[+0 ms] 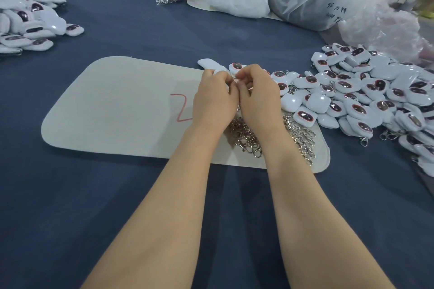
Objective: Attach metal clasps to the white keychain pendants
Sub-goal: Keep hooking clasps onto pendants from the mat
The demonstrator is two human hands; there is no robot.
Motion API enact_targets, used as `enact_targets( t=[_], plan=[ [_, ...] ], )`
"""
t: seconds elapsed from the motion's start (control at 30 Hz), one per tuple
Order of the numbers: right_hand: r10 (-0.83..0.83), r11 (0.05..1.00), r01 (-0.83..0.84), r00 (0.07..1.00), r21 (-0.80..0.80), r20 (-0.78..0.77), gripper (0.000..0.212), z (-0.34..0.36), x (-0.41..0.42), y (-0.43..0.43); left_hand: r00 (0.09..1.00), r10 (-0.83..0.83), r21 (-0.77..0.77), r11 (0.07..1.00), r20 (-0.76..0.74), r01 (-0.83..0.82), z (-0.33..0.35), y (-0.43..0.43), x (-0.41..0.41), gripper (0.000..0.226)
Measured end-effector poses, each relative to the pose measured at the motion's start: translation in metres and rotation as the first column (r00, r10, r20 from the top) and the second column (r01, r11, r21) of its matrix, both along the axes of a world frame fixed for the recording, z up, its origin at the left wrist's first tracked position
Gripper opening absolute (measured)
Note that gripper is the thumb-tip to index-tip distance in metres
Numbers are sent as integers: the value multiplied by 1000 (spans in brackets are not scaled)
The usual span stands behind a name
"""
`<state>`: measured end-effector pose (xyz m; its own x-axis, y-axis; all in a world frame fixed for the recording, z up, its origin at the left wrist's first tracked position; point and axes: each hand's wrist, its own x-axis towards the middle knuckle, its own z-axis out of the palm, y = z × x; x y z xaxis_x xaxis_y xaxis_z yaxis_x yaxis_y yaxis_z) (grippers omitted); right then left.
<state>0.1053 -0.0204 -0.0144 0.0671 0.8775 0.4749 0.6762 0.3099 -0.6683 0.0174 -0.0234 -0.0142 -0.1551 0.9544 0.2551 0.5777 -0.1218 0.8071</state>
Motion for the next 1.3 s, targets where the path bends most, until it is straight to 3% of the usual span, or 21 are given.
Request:
enact_targets(
  t=[0.47,1.3],
  plan=[
    [-12,996,-13,964,-92,-265,10,0,-4,-1,987,82,6,996,135,-84,0,3,-1,15],
    [-131,983,91,957,-159,-259,3,2,-6,0,994,76,71,994,78,-82,3,-4,4,15]
  ],
)
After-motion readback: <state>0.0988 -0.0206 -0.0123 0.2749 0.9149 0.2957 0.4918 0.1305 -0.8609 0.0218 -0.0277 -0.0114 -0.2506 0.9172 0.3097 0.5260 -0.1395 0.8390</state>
